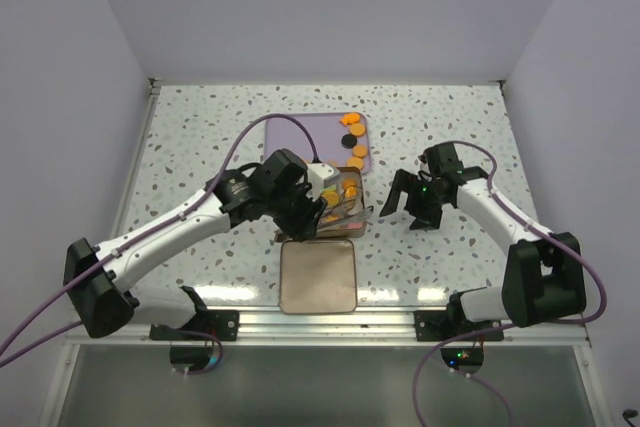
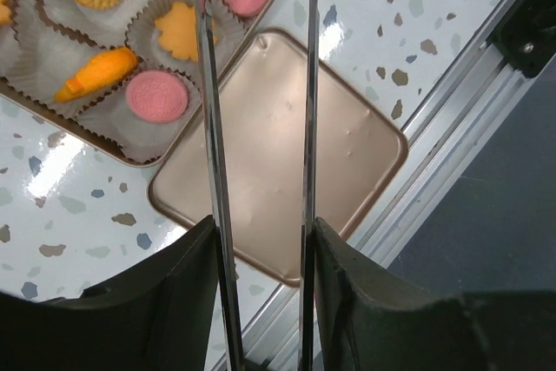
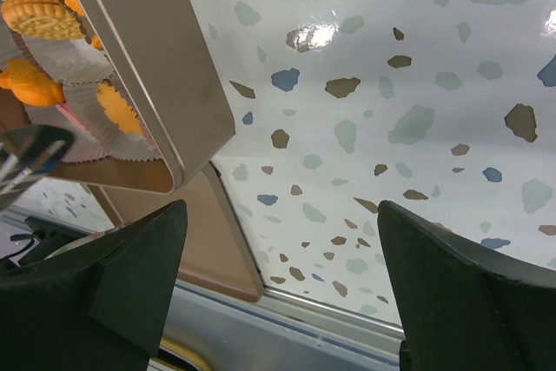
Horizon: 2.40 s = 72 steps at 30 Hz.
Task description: Pack the cookies
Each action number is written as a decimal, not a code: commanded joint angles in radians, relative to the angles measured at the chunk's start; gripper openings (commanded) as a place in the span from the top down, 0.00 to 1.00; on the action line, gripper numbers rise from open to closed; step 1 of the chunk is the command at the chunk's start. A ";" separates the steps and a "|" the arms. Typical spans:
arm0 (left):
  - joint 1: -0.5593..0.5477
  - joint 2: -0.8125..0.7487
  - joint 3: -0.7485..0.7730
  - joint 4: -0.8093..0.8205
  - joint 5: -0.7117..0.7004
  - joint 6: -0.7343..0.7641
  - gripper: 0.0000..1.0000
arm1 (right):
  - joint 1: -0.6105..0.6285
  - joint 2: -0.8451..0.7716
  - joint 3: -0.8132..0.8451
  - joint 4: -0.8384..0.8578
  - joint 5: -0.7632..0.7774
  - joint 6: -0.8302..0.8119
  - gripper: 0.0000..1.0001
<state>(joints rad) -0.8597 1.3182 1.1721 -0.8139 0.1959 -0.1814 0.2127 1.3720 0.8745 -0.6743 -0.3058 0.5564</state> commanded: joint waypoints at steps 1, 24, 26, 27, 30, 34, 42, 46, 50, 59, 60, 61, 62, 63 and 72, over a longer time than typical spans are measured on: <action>0.036 -0.057 0.083 0.075 -0.004 -0.030 0.51 | -0.006 -0.024 -0.002 -0.002 -0.004 -0.013 0.06; 0.616 -0.031 -0.253 0.315 -0.377 -0.199 0.41 | -0.006 -0.028 0.015 -0.016 0.005 -0.050 0.06; 0.623 -0.002 -0.267 0.331 -0.385 -0.187 0.36 | -0.006 -0.031 0.014 -0.019 0.010 -0.055 0.06; 0.633 0.030 -0.272 0.346 -0.391 -0.178 0.34 | -0.006 -0.034 0.012 -0.021 0.011 -0.055 0.06; 0.659 0.082 -0.288 0.380 -0.385 -0.162 0.32 | -0.007 -0.036 0.011 -0.021 0.010 -0.053 0.06; 0.686 0.121 -0.311 0.412 -0.352 -0.156 0.28 | -0.006 -0.040 0.011 -0.025 0.016 -0.055 0.06; 0.692 0.184 -0.325 0.421 -0.319 -0.155 0.20 | -0.006 -0.040 0.018 -0.033 0.023 -0.056 0.06; 0.692 0.109 -0.293 0.395 -0.317 -0.159 0.18 | -0.006 -0.062 0.032 -0.048 0.051 -0.072 0.06; 0.691 0.032 -0.266 0.343 -0.300 -0.155 0.19 | -0.003 -0.094 0.006 -0.030 0.024 -0.055 0.06; 0.691 -0.141 -0.292 0.271 -0.240 -0.178 0.21 | 0.252 -0.211 -0.132 0.113 0.025 0.098 0.06; 0.691 -0.157 -0.293 0.266 -0.233 -0.179 0.22 | 0.282 -0.209 -0.132 0.113 0.037 0.111 0.06; 0.689 -0.171 -0.295 0.263 -0.214 -0.181 0.22 | 0.325 -0.205 -0.134 0.114 0.046 0.134 0.06; 0.689 -0.191 -0.295 0.254 -0.205 -0.185 0.22 | 0.342 -0.202 -0.140 0.117 0.053 0.146 0.06; 0.689 -0.200 -0.293 0.249 -0.201 -0.191 0.22 | 0.358 -0.202 -0.144 0.119 0.062 0.157 0.06; 0.659 -0.277 -0.304 0.196 -0.130 -0.246 0.24 | 0.490 -0.130 -0.201 0.259 0.114 0.299 0.47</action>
<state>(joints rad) -0.1814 1.0828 0.8619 -0.5873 0.0196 -0.3882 0.6628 1.2140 0.6785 -0.4927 -0.2512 0.7795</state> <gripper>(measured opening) 0.760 0.597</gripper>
